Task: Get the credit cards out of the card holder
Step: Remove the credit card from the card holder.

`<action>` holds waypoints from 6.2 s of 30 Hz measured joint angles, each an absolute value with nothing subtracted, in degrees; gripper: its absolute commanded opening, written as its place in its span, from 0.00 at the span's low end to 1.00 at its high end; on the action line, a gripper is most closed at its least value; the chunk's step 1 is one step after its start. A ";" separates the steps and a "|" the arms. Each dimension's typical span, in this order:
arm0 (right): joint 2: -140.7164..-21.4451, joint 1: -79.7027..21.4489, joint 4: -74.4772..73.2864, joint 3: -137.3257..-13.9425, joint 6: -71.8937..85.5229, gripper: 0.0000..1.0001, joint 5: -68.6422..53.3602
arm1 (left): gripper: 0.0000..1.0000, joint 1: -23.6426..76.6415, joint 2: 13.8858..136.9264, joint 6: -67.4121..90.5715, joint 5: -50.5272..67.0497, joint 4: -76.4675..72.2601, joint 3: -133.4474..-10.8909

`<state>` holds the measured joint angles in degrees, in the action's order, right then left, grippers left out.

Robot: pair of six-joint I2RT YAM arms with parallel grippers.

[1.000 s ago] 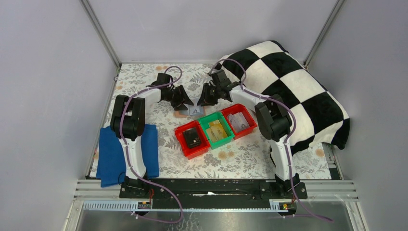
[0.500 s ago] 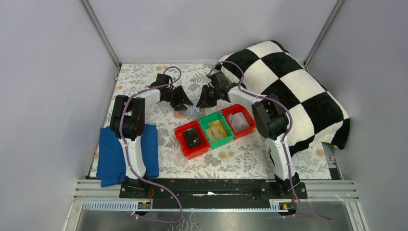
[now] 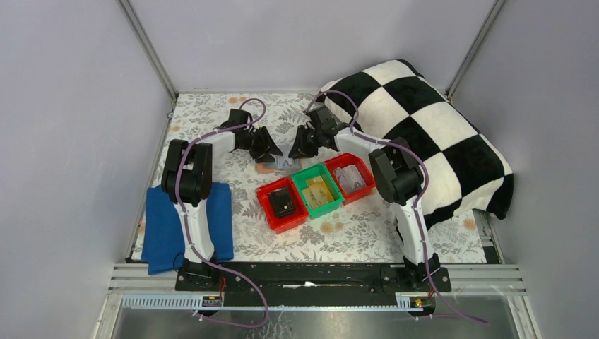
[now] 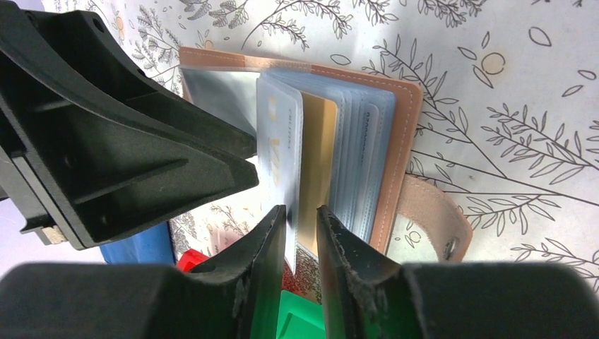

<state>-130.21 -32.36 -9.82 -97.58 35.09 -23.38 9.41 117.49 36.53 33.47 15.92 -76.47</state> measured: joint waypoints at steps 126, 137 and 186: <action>-127.52 -33.98 -2.28 -91.83 36.32 0.30 -18.44 | 0.46 9.26 117.49 36.69 34.26 15.33 -75.70; -127.44 -34.00 -1.78 -91.24 36.32 0.30 -17.82 | 0.46 9.26 117.47 36.69 34.33 15.31 -75.70; -126.48 -33.91 0.10 -89.25 36.36 0.31 -15.92 | 0.45 9.26 117.47 36.69 34.57 14.92 -75.48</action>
<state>-126.48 -33.91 0.10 -89.25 36.36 -15.92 9.26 117.47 36.69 34.57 14.92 -75.48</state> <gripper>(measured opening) 0.311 0.455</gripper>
